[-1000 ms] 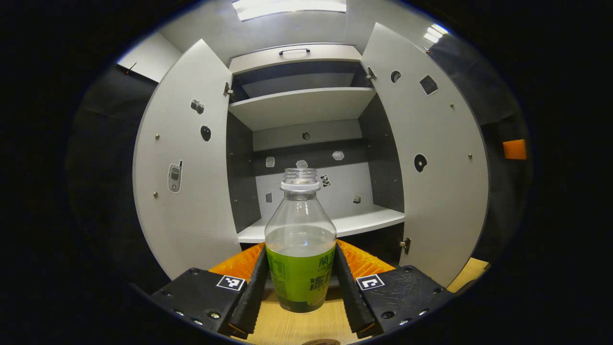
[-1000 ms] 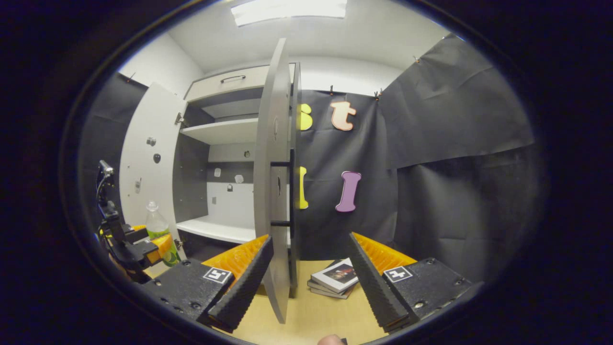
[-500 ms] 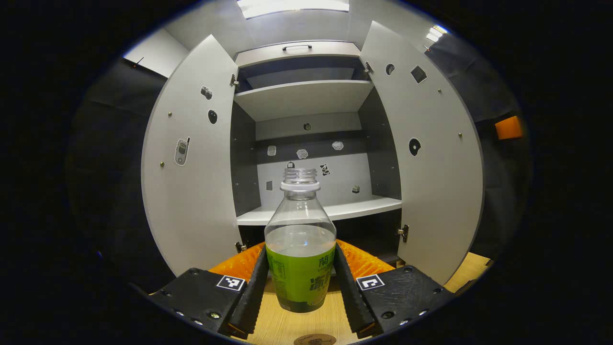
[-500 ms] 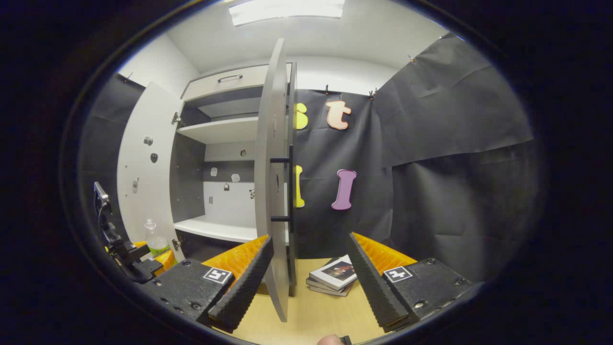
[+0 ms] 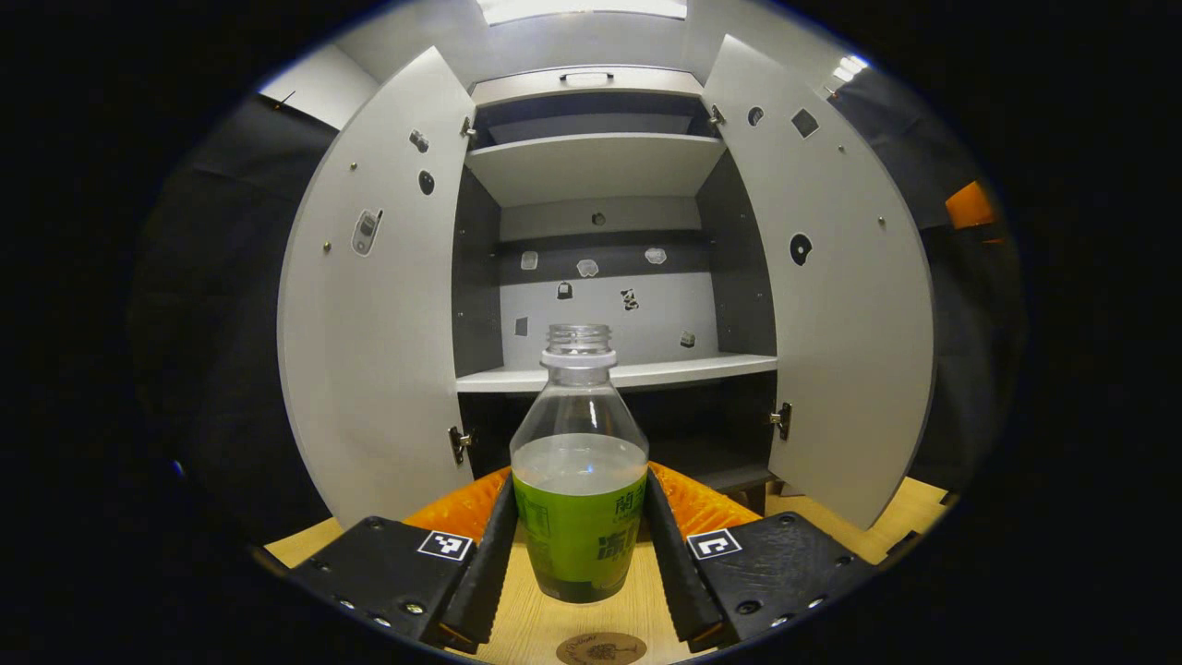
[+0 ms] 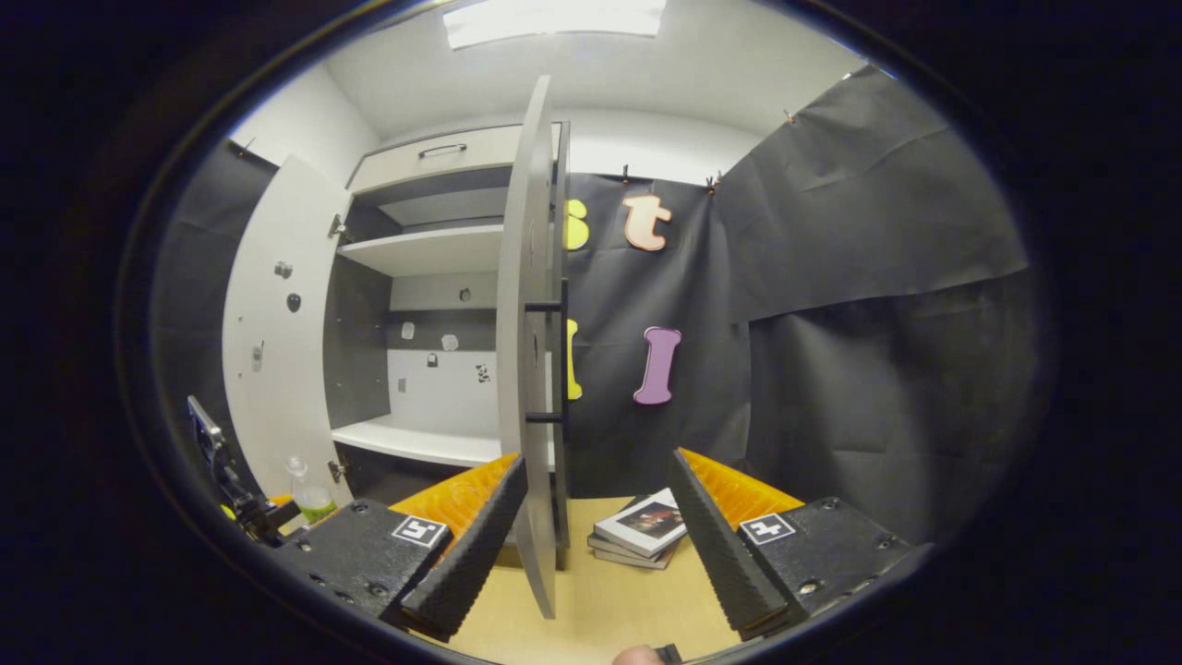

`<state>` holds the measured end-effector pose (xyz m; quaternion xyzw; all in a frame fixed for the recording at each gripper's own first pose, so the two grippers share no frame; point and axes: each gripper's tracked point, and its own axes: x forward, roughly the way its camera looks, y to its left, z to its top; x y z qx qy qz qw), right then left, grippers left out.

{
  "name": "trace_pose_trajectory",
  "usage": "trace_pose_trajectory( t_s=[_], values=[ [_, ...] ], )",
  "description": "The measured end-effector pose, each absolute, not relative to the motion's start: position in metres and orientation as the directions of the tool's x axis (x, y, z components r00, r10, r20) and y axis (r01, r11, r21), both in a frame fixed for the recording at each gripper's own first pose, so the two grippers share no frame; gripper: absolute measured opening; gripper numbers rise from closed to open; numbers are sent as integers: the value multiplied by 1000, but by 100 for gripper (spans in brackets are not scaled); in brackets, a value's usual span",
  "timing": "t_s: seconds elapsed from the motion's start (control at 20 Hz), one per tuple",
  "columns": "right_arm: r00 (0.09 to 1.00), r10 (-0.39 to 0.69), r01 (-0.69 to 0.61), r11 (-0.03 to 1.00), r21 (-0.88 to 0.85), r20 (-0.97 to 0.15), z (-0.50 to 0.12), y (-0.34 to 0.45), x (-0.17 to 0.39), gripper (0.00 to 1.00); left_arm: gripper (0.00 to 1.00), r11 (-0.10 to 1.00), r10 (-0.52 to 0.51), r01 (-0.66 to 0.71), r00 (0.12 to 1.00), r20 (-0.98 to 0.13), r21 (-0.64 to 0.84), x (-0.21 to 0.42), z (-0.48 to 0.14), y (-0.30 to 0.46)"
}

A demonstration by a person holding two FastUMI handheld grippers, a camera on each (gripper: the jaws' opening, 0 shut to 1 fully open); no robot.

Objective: Grasp the bottle in the cabinet with the left hand and place it on the coaster, then close the right door with the right hand and the left door with the left hand.

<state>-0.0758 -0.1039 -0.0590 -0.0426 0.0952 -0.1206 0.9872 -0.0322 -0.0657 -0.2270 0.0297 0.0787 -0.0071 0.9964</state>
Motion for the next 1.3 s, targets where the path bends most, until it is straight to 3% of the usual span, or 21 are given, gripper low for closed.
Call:
trace_pose_trajectory(
  t_s=[0.6, 1.05, 1.1, 1.15, 1.3],
  values=[
    [903, -374, 339, 922, -186, -212, -74, -123, -75, 99, 70, 992, -65, 88, 971, -232, 91, -64, -295, -82],
    [885, -383, 336, 919, -205, -266, -85, -116, -72, 100, 70, 986, -148, 165, 942, -300, 30, -86, -343, -97],
    [883, -385, 338, 918, -205, -267, -85, -116, -72, 100, 80, 986, -148, 165, 939, -309, 28, -87, -347, -97],
    [881, -390, 342, 916, -209, -268, -85, -116, -73, 100, 70, 986, -149, 164, 937, -316, 22, -88, -351, -98],
    [878, -394, 343, 914, -219, -270, -85, -116, -73, 100, 70, 987, -145, 159, 929, -340, 12, -91, -364, -97]
  ],
)
